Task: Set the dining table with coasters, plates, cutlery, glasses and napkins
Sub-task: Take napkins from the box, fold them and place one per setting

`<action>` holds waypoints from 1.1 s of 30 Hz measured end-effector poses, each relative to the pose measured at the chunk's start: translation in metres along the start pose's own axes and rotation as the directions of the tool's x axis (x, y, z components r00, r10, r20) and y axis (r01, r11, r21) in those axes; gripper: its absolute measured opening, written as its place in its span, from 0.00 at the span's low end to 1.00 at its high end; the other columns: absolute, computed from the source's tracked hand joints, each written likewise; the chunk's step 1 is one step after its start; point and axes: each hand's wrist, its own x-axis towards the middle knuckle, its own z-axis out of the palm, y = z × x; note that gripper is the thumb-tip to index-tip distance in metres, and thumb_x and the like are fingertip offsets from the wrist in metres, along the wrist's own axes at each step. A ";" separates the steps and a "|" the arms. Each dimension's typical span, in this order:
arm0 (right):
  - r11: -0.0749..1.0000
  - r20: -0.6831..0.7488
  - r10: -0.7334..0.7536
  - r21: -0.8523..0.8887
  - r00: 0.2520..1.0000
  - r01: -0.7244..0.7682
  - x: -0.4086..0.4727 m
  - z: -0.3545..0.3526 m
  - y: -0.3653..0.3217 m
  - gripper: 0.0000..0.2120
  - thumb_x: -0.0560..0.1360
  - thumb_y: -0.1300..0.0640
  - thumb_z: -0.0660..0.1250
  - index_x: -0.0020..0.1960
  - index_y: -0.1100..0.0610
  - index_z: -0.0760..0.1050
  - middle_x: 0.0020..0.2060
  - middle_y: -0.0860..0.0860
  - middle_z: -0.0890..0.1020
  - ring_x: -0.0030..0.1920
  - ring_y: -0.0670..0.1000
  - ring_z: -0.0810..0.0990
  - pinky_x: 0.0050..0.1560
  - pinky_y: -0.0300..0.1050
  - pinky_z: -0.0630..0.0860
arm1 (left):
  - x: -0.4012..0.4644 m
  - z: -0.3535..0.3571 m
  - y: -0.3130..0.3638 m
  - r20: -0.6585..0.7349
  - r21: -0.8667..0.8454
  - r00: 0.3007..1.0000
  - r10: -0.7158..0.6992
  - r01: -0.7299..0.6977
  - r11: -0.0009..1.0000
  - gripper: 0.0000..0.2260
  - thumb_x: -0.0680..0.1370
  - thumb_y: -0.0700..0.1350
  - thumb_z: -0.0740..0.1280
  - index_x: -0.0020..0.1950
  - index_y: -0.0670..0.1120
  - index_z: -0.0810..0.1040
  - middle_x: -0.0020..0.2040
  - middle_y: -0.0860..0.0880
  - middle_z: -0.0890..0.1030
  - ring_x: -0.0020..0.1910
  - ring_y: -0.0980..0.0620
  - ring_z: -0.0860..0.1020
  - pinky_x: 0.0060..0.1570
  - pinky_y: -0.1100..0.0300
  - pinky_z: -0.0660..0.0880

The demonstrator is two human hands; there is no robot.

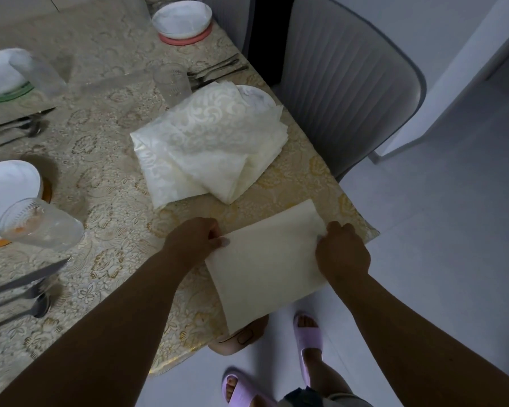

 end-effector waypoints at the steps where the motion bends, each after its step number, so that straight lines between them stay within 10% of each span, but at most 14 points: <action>1: 1.000 -0.026 -0.012 -0.024 1.000 0.011 0.000 0.000 0.001 0.13 0.79 0.53 0.57 0.60 0.59 0.70 0.54 0.56 0.74 0.54 0.57 0.75 0.45 0.48 0.70 | 0.001 0.000 0.003 -0.007 0.040 1.000 0.001 -0.001 0.999 0.10 0.74 0.56 0.70 0.39 0.52 0.73 0.41 0.52 0.75 0.44 0.50 0.74 0.41 0.57 0.70; 8: 0.998 -0.009 0.007 0.055 1.000 -0.006 0.011 -0.002 0.005 0.16 0.77 0.51 0.62 0.60 0.59 0.69 0.54 0.57 0.75 0.55 0.59 0.75 0.50 0.51 0.72 | 0.039 0.022 0.077 0.002 0.062 0.996 0.085 -0.085 0.994 0.26 0.71 0.56 0.72 0.63 0.44 0.72 0.61 0.44 0.77 0.61 0.43 0.73 0.59 0.51 0.72; 16: 0.984 0.190 -0.156 0.112 0.969 0.136 0.030 -0.017 0.006 0.36 0.67 0.40 0.72 0.68 0.55 0.67 0.61 0.56 0.70 0.62 0.57 0.69 0.60 0.51 0.69 | 0.042 0.000 0.110 0.148 -0.331 0.967 0.209 -0.151 0.932 0.13 0.71 0.45 0.75 0.36 0.44 0.72 0.34 0.50 0.71 0.34 0.52 0.72 0.32 0.60 0.64; 22: 0.926 0.425 -0.312 0.338 0.850 0.170 0.043 -0.053 -0.019 0.36 0.67 0.48 0.75 0.70 0.57 0.67 0.67 0.54 0.70 0.67 0.55 0.68 0.65 0.46 0.65 | -0.011 -0.063 0.069 0.014 -0.591 0.997 0.075 -0.052 0.805 0.11 0.71 0.42 0.75 0.38 0.43 0.73 0.32 0.50 0.74 0.29 0.57 0.72 0.28 0.65 0.69; 28: 0.653 -0.071 -0.552 0.583 0.831 0.484 0.022 -0.093 -0.099 0.14 0.69 0.53 0.75 0.46 0.62 0.77 0.38 0.55 0.81 0.37 0.54 0.79 0.38 0.45 0.76 | -0.059 -0.127 0.016 -0.318 -0.726 0.939 -0.129 -0.154 0.670 0.09 0.71 0.36 0.75 0.38 0.37 0.74 0.34 0.43 0.76 0.32 0.51 0.74 0.34 0.59 0.73; 33: 0.436 -0.262 -0.713 0.560 0.650 0.704 -0.006 -0.103 -0.155 0.07 0.68 0.60 0.76 0.42 0.61 0.78 0.36 0.46 0.80 0.37 0.39 0.77 0.37 0.32 0.72 | -0.105 -0.140 -0.032 -0.531 -0.651 0.833 -0.153 -0.286 0.703 0.07 0.69 0.29 0.73 0.40 0.34 0.75 0.36 0.42 0.78 0.36 0.55 0.74 0.37 0.64 0.73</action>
